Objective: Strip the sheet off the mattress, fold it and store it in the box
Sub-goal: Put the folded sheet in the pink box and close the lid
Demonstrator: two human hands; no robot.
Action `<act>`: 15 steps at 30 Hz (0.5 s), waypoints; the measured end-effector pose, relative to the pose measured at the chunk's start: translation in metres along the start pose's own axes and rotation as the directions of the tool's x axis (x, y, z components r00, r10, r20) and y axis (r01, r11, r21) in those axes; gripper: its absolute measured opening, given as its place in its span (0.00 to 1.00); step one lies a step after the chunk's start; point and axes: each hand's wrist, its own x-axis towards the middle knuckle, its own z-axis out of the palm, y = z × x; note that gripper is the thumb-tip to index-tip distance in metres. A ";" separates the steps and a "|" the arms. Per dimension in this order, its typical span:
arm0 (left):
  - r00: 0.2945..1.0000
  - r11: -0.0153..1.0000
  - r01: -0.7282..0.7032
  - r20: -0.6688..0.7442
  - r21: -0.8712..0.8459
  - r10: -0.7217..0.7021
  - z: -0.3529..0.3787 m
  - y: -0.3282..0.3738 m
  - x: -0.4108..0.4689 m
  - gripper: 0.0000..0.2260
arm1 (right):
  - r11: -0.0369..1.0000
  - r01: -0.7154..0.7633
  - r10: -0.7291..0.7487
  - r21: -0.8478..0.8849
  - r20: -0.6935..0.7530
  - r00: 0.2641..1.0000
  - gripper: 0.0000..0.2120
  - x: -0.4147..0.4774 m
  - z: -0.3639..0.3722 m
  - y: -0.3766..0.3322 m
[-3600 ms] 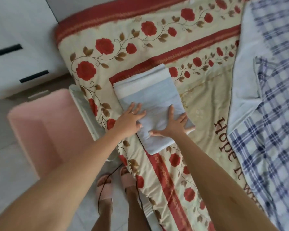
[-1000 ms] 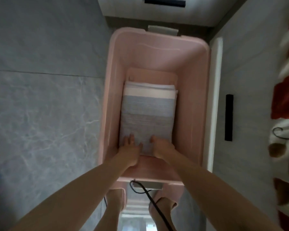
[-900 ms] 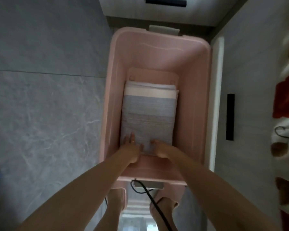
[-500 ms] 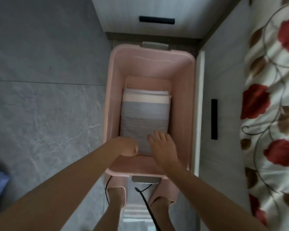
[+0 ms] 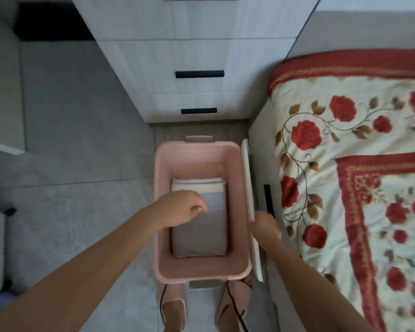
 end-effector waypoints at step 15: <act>0.985 0.961 0.071 -0.133 -0.268 -0.109 -0.036 0.036 -0.016 0.10 | 0.805 0.418 -0.209 0.421 -0.459 0.864 0.13 -0.090 -0.136 -0.011</act>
